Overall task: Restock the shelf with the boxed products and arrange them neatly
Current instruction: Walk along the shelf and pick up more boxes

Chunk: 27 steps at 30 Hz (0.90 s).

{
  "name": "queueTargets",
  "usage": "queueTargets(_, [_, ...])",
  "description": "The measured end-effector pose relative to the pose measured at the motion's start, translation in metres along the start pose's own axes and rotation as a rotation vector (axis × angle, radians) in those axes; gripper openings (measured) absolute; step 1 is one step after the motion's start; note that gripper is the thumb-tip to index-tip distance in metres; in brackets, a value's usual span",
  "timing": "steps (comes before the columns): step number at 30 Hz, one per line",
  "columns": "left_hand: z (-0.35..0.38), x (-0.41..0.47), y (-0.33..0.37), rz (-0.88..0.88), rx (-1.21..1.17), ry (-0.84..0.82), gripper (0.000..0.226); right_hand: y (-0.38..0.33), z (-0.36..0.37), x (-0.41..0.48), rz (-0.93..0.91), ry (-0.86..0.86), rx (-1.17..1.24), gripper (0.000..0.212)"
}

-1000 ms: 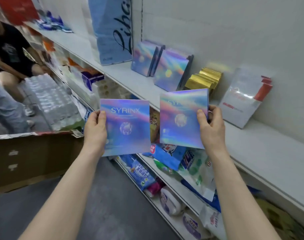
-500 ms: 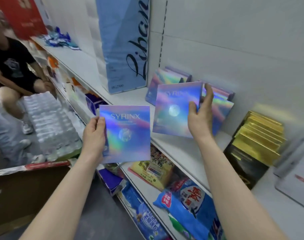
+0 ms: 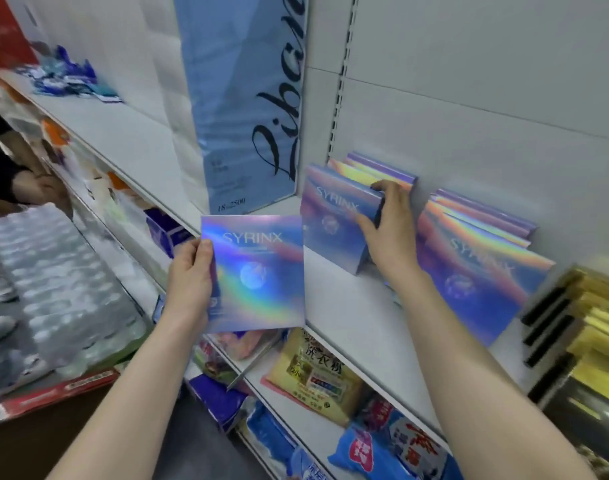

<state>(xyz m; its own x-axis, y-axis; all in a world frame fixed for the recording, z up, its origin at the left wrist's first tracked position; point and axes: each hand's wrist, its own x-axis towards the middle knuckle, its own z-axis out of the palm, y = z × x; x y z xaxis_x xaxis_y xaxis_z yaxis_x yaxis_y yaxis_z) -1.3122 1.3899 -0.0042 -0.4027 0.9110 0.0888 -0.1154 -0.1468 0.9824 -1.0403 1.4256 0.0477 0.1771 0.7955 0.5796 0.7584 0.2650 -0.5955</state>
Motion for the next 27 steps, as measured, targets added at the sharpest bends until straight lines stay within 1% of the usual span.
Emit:
queueTargets(3, [0.004, 0.023, 0.001, -0.036, -0.008, -0.1, 0.018, -0.007, 0.005, 0.006, 0.057, 0.032, -0.203, 0.042])
queueTargets(5, [0.008, 0.034, 0.003, -0.052, -0.013, -0.158, 0.017, -0.009, 0.005, 0.014, 0.104, 0.042, -0.43, 0.043])
queueTargets(7, [0.012, 0.042, 0.005, -0.05, -0.017, -0.215, 0.018, -0.013, 0.002, 0.021, 0.095, 0.059, -0.64, 0.043])
queueTargets(8, [0.015, 0.047, 0.005, -0.049, -0.008, -0.239, 0.018, -0.015, 0.001, 0.023, 0.066, 0.085, -0.677, 0.04])
queueTargets(9, [0.018, 0.05, 0.005, -0.046, 0.0, -0.267, 0.018, -0.018, 0.0, 0.024, 0.016, 0.119, -0.655, 0.037])
queueTargets(10, [0.021, 0.053, 0.005, -0.034, 0.0, -0.297, 0.019, -0.025, -0.001, 0.024, -0.047, 0.137, -0.582, 0.034])
queueTargets(11, [0.026, 0.056, 0.005, -0.013, 0.004, -0.335, 0.019, -0.033, -0.001, 0.022, -0.091, 0.108, -0.461, 0.029])
queueTargets(12, [0.031, 0.059, 0.005, 0.008, 0.011, -0.38, 0.019, -0.044, -0.002, 0.021, -0.084, 0.014, -0.32, 0.026])
queueTargets(14, [0.043, 0.061, 0.007, 0.039, 0.005, -0.466, 0.018, -0.062, -0.002, 0.016, 0.037, -0.305, -0.106, 0.025])
queueTargets(15, [0.05, 0.062, 0.008, 0.059, -0.004, -0.5, 0.017, -0.067, -0.002, 0.013, 0.082, -0.423, -0.078, 0.026])
queueTargets(16, [0.055, 0.062, 0.009, 0.088, -0.008, -0.53, 0.015, -0.069, -0.002, 0.01, 0.097, -0.472, -0.079, 0.028])
queueTargets(18, [0.065, 0.065, 0.01, 0.15, 0.003, -0.588, 0.014, -0.066, -0.005, 0.008, 0.107, -0.427, -0.085, 0.031])
queueTargets(20, [0.069, 0.068, 0.007, 0.203, 0.065, -0.637, 0.021, -0.058, -0.008, 0.008, 0.109, -0.339, -0.119, 0.033])
queueTargets(23, [0.066, 0.068, -0.007, 0.293, 0.248, -0.693, 0.039, -0.045, -0.011, 0.014, 0.102, -0.209, -0.215, 0.036])
queueTargets(25, [0.065, 0.064, -0.019, 0.301, 0.382, -0.797, 0.045, -0.038, -0.007, 0.015, 0.073, -0.155, -0.287, 0.038])
queueTargets(27, [0.067, 0.061, -0.03, 0.326, 0.554, -0.898, 0.05, -0.031, -0.002, 0.013, 0.0, -0.122, -0.477, 0.045])
